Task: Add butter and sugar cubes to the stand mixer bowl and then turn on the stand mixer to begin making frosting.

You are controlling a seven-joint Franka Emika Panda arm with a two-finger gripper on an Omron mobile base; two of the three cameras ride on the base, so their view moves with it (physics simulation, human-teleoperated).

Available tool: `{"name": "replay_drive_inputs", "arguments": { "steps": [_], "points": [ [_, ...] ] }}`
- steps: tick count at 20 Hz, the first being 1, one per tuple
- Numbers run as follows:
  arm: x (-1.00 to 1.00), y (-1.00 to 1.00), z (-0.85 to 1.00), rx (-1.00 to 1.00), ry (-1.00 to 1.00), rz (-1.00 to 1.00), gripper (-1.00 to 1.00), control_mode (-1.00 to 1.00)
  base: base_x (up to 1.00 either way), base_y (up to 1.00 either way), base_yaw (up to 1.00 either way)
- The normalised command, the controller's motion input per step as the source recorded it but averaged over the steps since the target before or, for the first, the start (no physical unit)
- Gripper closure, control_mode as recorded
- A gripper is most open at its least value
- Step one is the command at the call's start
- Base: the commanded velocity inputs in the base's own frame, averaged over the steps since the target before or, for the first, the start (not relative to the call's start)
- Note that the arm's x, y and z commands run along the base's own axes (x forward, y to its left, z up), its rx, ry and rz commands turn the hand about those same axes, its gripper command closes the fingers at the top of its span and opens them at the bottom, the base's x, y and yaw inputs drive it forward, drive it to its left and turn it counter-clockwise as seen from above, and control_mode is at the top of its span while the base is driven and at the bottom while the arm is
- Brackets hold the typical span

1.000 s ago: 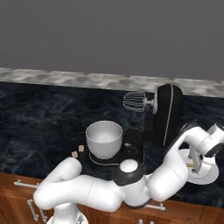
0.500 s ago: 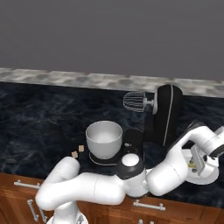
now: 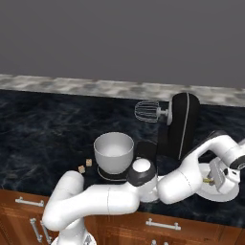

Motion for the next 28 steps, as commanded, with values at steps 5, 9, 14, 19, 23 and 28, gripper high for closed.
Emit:
{"name": "replay_drive_inputs", "arguments": {
  "steps": [5, 9, 14, 19, 23, 28],
  "points": [
    [-0.45, 0.00, -0.52, 0.03, 0.03, 0.00, 1.00, -1.00, 0.00, 0.00, 0.00],
    [-0.79, 0.15, 0.02, -0.02, -0.10, -0.02, 1.00, -1.00, 0.00, 0.00, 0.00],
    [-0.50, 0.41, 0.28, -0.11, -0.08, 0.00, 1.00, -1.00, 0.00, 0.00, 0.00],
    [-0.41, 0.50, 0.43, -0.15, -0.10, 0.00, 1.00, -1.00, 0.00, 0.00, 0.00],
    [-0.54, 0.62, 0.48, -0.18, -0.15, 0.00, 1.00, -1.00, 0.00, 0.00, 0.00],
    [-0.66, 0.84, 0.37, -0.22, -0.19, 0.00, 1.00, -1.00, 0.00, 0.00, 0.00]
  ]
}}
